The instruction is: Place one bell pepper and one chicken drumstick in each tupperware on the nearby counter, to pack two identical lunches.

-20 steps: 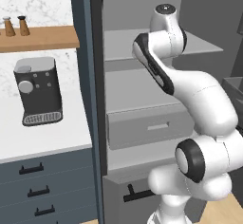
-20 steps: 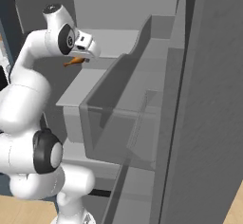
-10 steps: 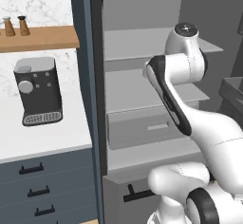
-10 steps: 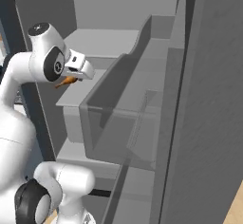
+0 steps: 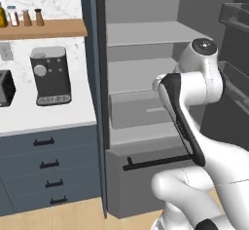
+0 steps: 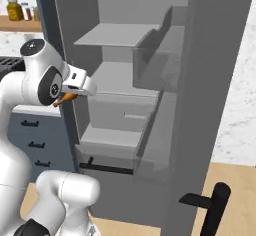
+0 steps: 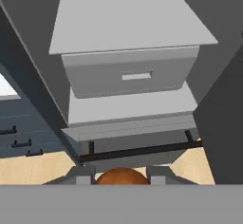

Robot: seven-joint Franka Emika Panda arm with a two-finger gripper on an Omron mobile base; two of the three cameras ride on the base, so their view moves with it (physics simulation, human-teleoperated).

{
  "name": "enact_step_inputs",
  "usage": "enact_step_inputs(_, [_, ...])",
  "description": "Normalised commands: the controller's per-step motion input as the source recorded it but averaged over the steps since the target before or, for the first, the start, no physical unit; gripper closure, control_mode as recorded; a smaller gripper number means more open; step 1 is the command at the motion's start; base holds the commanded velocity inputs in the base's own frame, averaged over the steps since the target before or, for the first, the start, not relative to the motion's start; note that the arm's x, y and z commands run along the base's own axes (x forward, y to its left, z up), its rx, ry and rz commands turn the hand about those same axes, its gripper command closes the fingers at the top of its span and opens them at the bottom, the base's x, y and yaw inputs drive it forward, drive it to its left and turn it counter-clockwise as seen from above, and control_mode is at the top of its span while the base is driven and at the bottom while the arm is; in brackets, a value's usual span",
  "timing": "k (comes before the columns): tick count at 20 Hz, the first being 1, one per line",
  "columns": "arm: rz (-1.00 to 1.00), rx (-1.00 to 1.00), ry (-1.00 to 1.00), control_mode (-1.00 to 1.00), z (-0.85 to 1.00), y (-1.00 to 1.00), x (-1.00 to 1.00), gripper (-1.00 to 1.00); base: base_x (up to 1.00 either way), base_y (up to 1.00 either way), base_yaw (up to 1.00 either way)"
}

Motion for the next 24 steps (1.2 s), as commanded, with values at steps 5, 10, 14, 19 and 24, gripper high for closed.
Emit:
enact_step_inputs(5, [0.0,0.0,0.0,1.0,0.0,0.0,0.0,1.0,-0.17,0.96,0.14])
enact_step_inputs(10, [0.0,0.0,0.0,1.0,0.0,0.0,0.0,1.0,0.21,1.0,0.08])
enact_step_inputs(14, [0.0,0.0,0.0,1.0,0.0,0.0,0.0,1.0,0.49,1.0,0.03])
enact_step_inputs(19, [0.0,0.0,0.0,1.0,0.0,0.0,0.0,1.0,0.67,1.0,0.1])
enact_step_inputs(24, [0.0,0.0,0.0,1.0,0.0,0.0,0.0,1.0,0.58,1.0,0.25])
